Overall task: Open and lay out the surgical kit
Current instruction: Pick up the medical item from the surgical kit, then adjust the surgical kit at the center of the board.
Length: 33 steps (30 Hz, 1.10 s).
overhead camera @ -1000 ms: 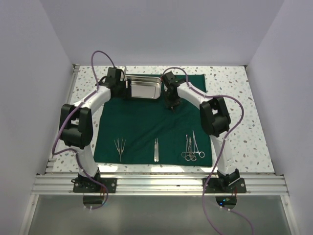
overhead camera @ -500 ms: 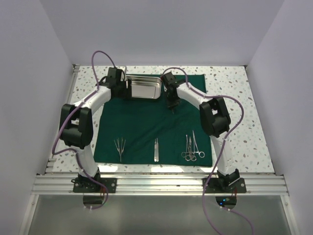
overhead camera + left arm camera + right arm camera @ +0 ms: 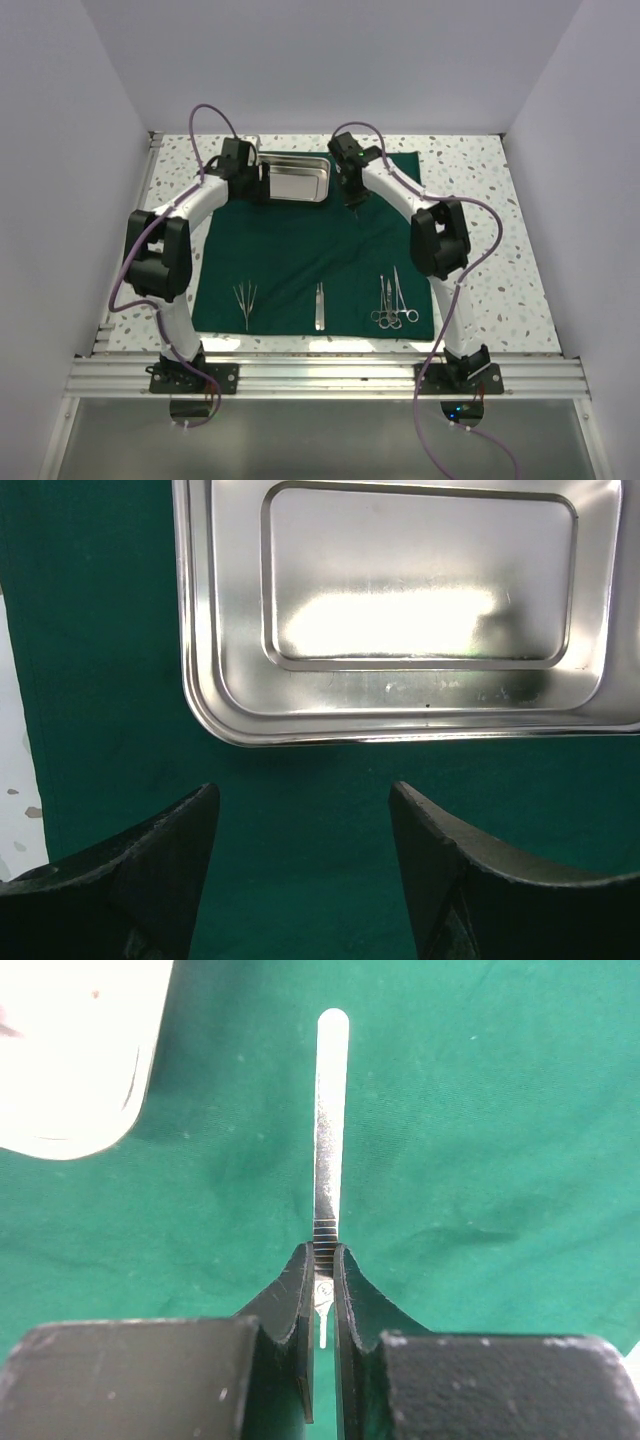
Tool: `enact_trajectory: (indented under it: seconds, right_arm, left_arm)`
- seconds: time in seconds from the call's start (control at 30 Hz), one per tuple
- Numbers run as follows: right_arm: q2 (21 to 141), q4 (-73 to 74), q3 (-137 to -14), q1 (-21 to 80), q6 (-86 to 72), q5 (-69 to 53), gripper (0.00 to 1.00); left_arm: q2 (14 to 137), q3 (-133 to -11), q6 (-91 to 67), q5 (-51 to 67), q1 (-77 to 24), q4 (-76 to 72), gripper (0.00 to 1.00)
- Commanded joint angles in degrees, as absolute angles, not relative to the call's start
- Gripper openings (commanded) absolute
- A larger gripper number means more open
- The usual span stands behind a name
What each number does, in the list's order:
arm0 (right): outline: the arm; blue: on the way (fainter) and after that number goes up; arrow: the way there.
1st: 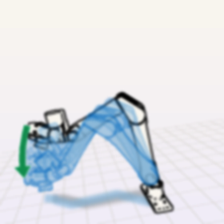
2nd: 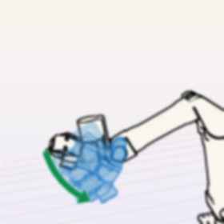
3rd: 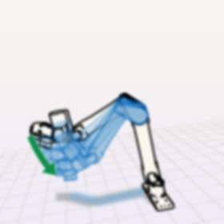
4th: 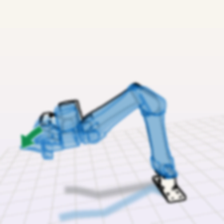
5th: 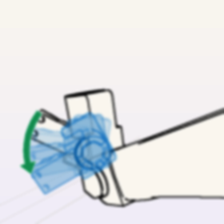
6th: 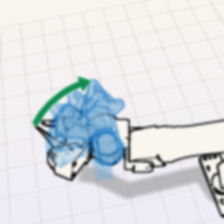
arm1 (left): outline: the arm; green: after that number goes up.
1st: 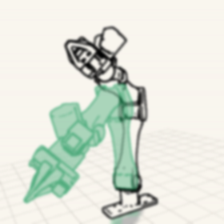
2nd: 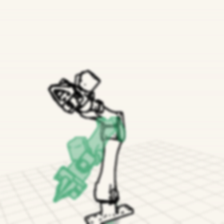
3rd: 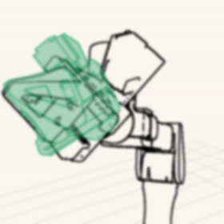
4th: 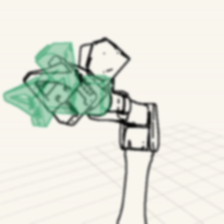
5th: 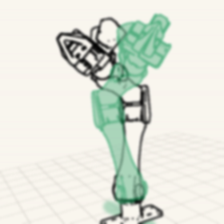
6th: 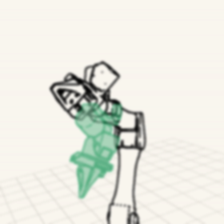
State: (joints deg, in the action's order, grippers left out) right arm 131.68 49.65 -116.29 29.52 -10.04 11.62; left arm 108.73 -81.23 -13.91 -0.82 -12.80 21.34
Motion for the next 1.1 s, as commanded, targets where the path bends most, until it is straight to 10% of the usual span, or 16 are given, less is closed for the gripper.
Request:
enact_trajectory:
  seconds: [0.0, 0.5, 1.07]
  right_arm:
    - [127.6, 54.4, -120.7, 29.6, -9.9, 12.3, 0.00]
    - [90.7, 40.4, -75.3, 41.9, -38.1, 0.3, 0.00]
    - [88.1, 14.7, -43.3, 53.8, -64.5, 5.6, 0.00]
  left_arm:
    - [109.0, -83.6, -13.5, -0.4, -13.0, 19.5, 0.73]
    - [107.8, -83.1, -20.3, -5.8, -13.1, 17.9, 0.87]
    - [106.2, -82.5, -22.1, -8.4, -15.9, 19.9, 0.87]
